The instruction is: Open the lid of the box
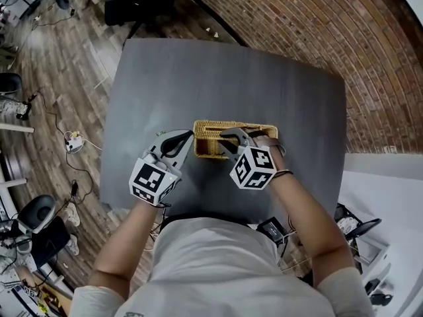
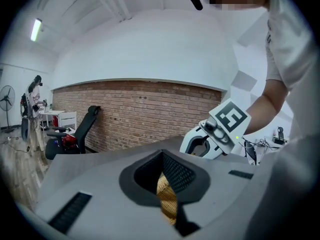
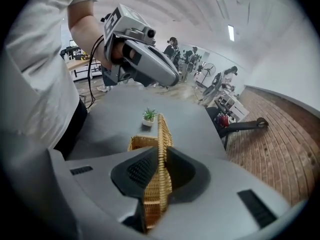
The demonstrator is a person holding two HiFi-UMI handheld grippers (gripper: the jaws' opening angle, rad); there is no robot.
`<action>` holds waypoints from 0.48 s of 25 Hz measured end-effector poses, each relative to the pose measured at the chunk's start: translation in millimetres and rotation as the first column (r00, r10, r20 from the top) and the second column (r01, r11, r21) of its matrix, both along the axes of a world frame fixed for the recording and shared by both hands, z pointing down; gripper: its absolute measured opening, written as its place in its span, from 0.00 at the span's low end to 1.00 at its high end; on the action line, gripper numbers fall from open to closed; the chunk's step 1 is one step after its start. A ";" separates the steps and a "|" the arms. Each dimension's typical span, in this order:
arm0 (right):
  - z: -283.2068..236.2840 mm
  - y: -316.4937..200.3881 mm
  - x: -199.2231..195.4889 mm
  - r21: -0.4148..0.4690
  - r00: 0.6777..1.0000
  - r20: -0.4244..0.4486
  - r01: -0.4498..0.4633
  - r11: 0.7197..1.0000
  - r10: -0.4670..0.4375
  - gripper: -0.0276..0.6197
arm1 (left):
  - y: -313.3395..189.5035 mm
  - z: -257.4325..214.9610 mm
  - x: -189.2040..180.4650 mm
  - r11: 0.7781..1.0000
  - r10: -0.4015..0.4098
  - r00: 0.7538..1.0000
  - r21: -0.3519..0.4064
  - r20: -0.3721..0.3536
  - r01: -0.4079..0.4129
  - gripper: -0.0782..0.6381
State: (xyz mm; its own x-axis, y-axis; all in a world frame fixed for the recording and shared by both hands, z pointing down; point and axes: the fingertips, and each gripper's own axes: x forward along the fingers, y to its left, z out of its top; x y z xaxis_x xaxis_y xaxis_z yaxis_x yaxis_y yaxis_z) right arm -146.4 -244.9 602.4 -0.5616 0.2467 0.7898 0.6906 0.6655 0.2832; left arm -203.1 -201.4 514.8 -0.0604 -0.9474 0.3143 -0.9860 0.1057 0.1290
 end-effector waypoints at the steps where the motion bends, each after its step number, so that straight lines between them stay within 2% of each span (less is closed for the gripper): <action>1: -1.5 -0.9 -1.4 0.001 1.000 -0.003 -0.001 1.000 0.001 0.13 | -1.0 -2.6 -2.4 1.000 -0.007 1.000 0.005 0.002 0.007 0.13; 12: -18.4 -22.8 -28.1 -0.047 0.999 -0.053 -0.004 0.999 0.002 0.12 | -16.4 -3.6 -20.0 1.000 -0.012 1.000 0.008 -0.014 0.012 0.13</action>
State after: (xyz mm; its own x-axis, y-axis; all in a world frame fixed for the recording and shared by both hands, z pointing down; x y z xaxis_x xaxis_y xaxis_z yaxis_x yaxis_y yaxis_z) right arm -174.5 -267.7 584.0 -0.5199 0.2822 0.8062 0.7017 0.6793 0.2147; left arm -223.1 -217.8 511.1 -0.0673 -0.9491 0.3077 -0.9828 0.1162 0.1433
